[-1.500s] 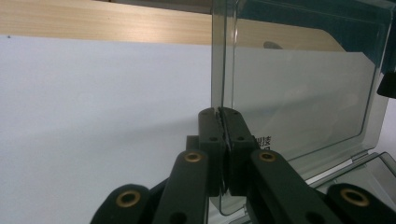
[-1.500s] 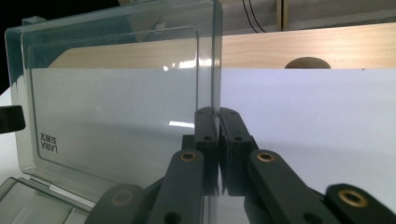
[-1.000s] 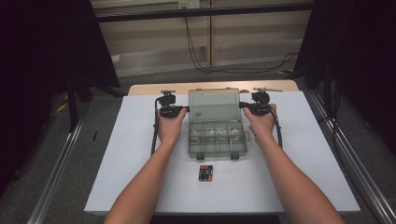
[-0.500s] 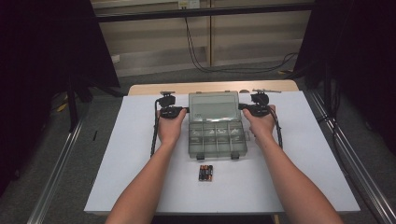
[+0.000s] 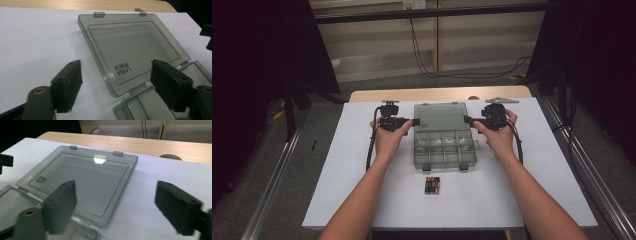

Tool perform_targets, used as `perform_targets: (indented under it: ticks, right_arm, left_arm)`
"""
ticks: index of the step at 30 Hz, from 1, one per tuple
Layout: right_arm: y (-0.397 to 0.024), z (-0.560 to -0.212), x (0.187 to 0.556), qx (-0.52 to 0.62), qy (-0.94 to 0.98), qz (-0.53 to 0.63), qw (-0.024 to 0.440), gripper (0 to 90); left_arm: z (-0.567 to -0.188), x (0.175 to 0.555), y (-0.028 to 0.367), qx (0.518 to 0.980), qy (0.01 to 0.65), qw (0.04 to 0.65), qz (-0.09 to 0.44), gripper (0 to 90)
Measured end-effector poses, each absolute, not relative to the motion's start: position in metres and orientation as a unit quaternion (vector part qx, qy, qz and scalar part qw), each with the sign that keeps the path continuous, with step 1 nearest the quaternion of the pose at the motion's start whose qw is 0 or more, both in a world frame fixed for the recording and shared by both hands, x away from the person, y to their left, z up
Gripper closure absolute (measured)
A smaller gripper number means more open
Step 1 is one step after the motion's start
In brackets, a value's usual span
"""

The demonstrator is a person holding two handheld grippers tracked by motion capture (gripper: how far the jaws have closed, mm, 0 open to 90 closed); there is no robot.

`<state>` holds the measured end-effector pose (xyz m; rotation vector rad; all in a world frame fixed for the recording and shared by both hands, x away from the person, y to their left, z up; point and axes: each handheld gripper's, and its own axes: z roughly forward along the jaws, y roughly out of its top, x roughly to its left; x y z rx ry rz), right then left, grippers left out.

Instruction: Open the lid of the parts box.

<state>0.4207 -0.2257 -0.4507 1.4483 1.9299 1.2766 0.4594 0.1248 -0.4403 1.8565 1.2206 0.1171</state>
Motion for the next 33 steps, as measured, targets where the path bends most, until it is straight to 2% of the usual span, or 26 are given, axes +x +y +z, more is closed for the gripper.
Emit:
perform_targets:
  ticks: [2,8,12,33]
  right_arm:
    - [-0.227,-0.45,0.415,0.512,0.695,0.462,0.203,8.0]
    - [-0.229,-0.448,0.387,0.483,0.705,0.472,0.216,1.6]
    - [-0.236,-0.446,0.367,0.477,0.702,0.48,0.223,2.7]
    - [-0.276,-0.454,0.279,0.473,0.682,0.485,0.277,2.2]
  left_arm:
    - [-0.438,0.455,0.126,0.753,0.48,0.449,0.035,14.9]
    - [-0.437,0.436,0.123,0.77,0.455,0.446,0.021,0.2]
    - [-0.435,0.421,0.124,0.788,0.429,0.44,0.024,0.0]
    - [-0.422,0.372,0.123,0.812,0.39,0.432,0.025,0.0]
